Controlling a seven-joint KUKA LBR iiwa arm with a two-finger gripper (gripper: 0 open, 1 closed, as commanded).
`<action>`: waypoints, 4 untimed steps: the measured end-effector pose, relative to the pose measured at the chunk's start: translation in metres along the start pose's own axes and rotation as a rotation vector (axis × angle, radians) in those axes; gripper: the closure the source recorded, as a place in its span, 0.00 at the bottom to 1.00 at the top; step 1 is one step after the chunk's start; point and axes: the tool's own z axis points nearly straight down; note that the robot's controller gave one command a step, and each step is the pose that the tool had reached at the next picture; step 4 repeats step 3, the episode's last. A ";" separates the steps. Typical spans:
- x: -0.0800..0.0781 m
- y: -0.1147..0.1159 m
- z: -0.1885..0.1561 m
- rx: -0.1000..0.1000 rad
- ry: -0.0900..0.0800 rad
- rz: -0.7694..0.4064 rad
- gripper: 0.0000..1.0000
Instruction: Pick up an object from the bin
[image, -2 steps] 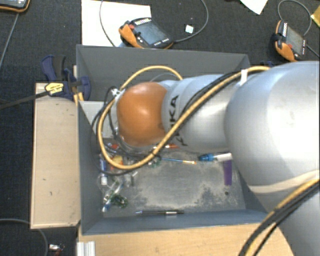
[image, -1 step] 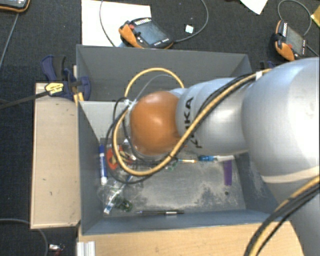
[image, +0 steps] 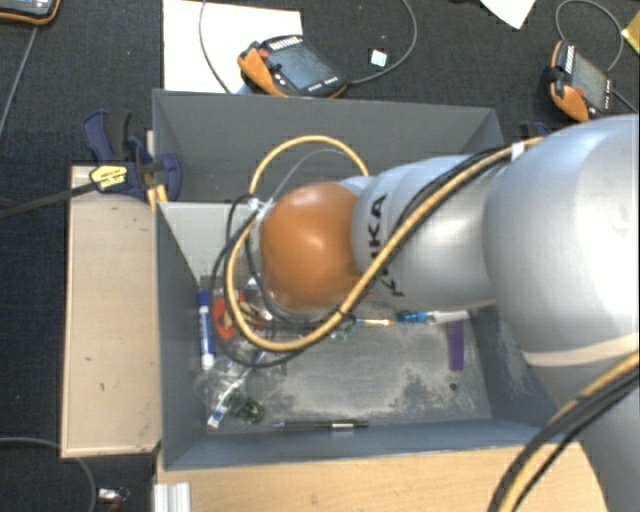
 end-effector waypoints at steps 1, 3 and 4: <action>0.000 0.000 -0.016 0.000 -0.001 0.004 1.00; -0.001 0.000 -0.076 0.000 -0.003 0.007 1.00; -0.001 0.000 -0.076 0.000 -0.003 0.007 1.00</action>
Offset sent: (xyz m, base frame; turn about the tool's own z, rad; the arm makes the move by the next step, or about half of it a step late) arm -0.0007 -0.0003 0.0615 0.0026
